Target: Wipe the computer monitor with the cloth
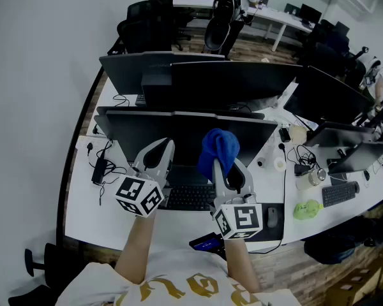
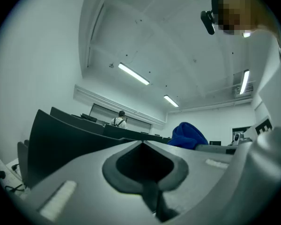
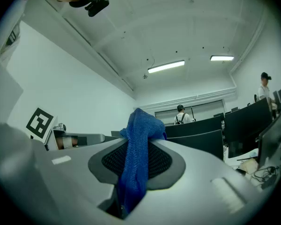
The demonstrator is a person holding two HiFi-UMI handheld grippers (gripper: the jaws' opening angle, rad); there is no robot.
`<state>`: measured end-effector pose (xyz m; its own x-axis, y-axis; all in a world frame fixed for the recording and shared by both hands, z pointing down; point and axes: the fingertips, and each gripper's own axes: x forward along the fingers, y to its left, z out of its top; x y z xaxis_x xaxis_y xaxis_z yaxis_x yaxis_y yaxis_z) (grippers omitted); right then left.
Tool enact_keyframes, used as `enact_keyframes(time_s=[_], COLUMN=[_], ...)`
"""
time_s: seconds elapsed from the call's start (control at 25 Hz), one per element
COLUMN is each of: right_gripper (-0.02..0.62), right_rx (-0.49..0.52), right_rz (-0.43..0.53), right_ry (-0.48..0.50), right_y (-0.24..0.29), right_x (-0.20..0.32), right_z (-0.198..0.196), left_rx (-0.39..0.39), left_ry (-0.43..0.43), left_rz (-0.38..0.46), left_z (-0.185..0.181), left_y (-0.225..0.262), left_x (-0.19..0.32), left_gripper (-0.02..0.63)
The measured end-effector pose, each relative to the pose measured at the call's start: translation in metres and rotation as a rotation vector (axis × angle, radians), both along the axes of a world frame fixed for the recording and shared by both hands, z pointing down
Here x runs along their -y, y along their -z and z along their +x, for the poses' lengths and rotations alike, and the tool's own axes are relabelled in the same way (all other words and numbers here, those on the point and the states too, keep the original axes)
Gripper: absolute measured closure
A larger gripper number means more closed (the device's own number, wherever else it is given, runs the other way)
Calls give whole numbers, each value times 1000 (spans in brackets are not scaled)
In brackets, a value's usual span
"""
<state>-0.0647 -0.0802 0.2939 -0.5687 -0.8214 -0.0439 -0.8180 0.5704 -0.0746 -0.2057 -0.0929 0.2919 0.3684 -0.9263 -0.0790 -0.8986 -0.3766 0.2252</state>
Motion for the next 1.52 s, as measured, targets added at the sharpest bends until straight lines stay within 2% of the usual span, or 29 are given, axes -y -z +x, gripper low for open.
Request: enact_keyframes(time_s=[0.16, 0.56, 1.12, 1.28, 1.52], right_gripper=[483, 482, 480, 480, 480], right_rx=[4, 12, -22, -27, -66], right_rz=[-6, -14, 38, 58, 82], right_ry=[1, 10, -33, -22, -11], right_y=[-1, 4, 20, 24, 23], right_x=[4, 22, 62, 76, 92], right_z=[-5, -14, -33, -45, -58], left_rx=[-13, 1, 43, 74, 70], left_ry=[-40, -30, -77, -81, -102], left_rz=[-19, -12, -15, -16, -29], left_z=[3, -4, -6, -10, -5], left_y=[-5, -2, -7, -10, -18], left_x=[4, 18, 55, 63, 69], left_gripper=[604, 604, 606, 606, 604])
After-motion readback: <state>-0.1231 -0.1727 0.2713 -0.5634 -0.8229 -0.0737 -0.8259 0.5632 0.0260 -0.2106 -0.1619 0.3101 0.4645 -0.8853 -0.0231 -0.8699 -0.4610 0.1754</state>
